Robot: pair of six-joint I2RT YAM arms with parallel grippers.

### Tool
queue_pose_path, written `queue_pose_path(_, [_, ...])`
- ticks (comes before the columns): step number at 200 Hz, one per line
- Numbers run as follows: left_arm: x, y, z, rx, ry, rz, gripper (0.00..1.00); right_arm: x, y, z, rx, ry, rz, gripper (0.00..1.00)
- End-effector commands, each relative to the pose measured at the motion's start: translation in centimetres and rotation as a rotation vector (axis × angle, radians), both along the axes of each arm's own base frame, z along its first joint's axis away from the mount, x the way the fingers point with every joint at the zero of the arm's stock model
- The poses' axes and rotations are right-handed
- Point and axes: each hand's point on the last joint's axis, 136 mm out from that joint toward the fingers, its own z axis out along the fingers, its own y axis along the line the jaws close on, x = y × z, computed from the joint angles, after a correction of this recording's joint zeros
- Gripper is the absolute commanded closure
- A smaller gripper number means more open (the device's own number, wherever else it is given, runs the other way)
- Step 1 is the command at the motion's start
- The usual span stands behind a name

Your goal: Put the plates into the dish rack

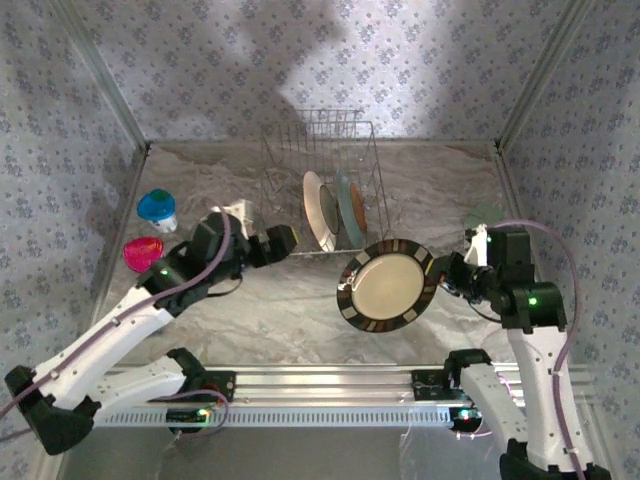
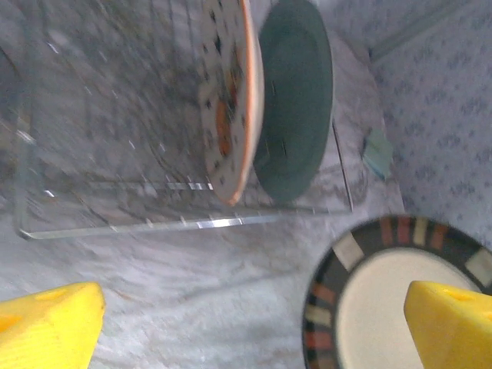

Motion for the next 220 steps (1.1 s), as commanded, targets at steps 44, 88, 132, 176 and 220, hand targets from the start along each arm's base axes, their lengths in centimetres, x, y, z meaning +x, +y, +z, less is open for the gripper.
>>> queue_pose_path(44, [3.2,6.6,3.4,0.064,0.003,0.071,0.0,6.5,5.3,10.8,-0.034,-0.231,0.114,1.0])
queue_pose_path(88, [5.5,8.8,4.2,0.022,0.036,0.12,0.01,11.6,10.1,15.6,-0.15,-0.331,0.192,1.0])
queue_pose_path(132, [6.4,9.7,4.6,0.018,0.035,0.147,0.01,16.3,14.3,17.7,-0.282,-0.383,0.202,1.0])
queue_pose_path(176, [6.9,10.5,4.1,0.043,0.057,0.162,0.01,19.2,16.4,18.3,-0.432,-0.43,0.119,1.0])
queue_pose_path(220, [7.3,11.0,4.2,0.039,0.062,0.173,0.01,20.3,18.8,17.8,-0.526,-0.493,0.054,1.0])
